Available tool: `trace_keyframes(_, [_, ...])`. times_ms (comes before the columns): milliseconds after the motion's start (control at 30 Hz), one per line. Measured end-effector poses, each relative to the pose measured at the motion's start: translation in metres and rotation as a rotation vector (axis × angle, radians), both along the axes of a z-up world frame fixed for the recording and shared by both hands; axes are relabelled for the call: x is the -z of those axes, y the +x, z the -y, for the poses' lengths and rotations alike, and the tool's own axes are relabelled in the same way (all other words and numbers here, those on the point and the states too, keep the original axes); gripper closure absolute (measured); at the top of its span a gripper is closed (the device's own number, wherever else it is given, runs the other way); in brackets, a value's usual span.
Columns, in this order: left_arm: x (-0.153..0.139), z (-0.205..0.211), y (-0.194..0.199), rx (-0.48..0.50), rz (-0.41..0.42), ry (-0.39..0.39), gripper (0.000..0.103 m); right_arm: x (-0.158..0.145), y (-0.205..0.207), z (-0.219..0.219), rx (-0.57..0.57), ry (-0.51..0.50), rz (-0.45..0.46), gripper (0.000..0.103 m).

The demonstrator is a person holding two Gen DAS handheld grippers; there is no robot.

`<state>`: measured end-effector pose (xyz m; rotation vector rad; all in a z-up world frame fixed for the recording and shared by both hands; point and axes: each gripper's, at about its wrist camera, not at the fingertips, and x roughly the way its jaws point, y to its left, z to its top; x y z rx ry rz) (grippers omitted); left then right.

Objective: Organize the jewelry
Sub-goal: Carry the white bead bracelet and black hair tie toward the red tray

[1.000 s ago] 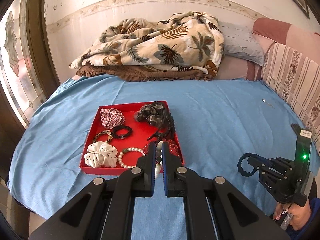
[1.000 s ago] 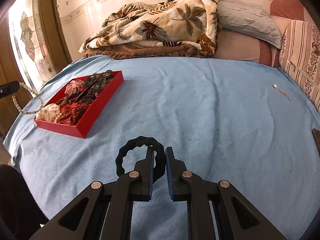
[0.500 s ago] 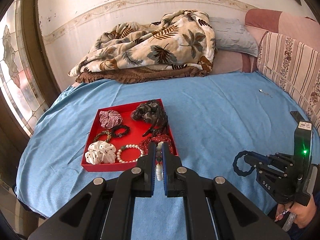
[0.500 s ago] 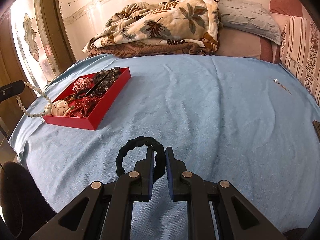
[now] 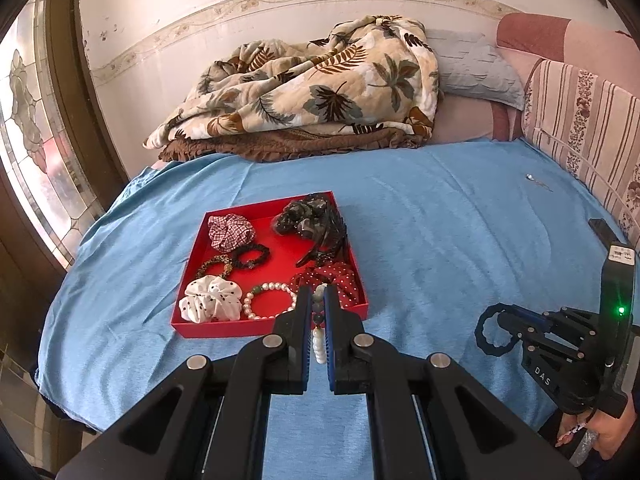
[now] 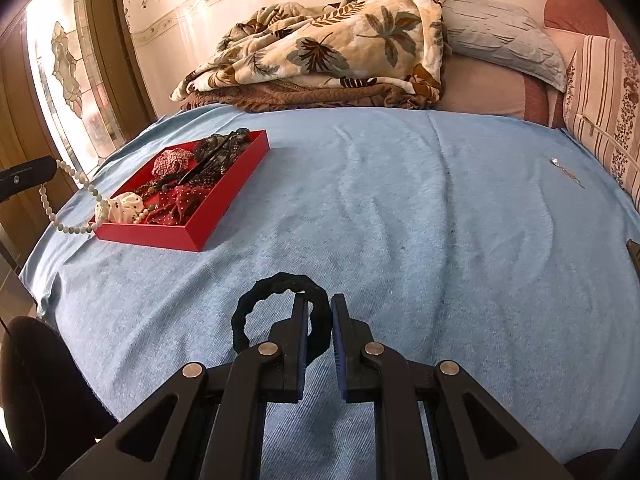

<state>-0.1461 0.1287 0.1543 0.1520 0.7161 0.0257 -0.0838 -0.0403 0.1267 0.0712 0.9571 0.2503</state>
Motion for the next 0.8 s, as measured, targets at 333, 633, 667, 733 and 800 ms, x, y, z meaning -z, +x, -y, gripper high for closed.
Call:
trace_keyframes(333, [0.003,-0.022,0.015,-0.023,-0.005,0.008,0.097,-0.007,0.002,-0.012,-0.035,-0.014,0.006,0.090])
trace_keyframes(633, [0.001,-0.056,0.034,-0.070,0.008,-0.004,0.097,-0.016,0.011,-0.028,-0.069,0.021,-0.006,0.090])
trace_keyframes(667, [0.001,-0.060,0.035,-0.075,0.009,-0.007,0.097,-0.017,0.013,-0.030,-0.072,0.022,-0.008,0.090])
trace_keyframes(733, [-0.001,-0.065,0.039,-0.080,0.012,-0.013,0.097,-0.019,0.016,-0.036,-0.084,0.020,-0.005,0.090])
trace_keyframes(800, [-0.001,-0.068,0.042,-0.081,0.016,-0.018,0.097,-0.023,0.018,-0.041,-0.096,0.017,0.002,0.090])
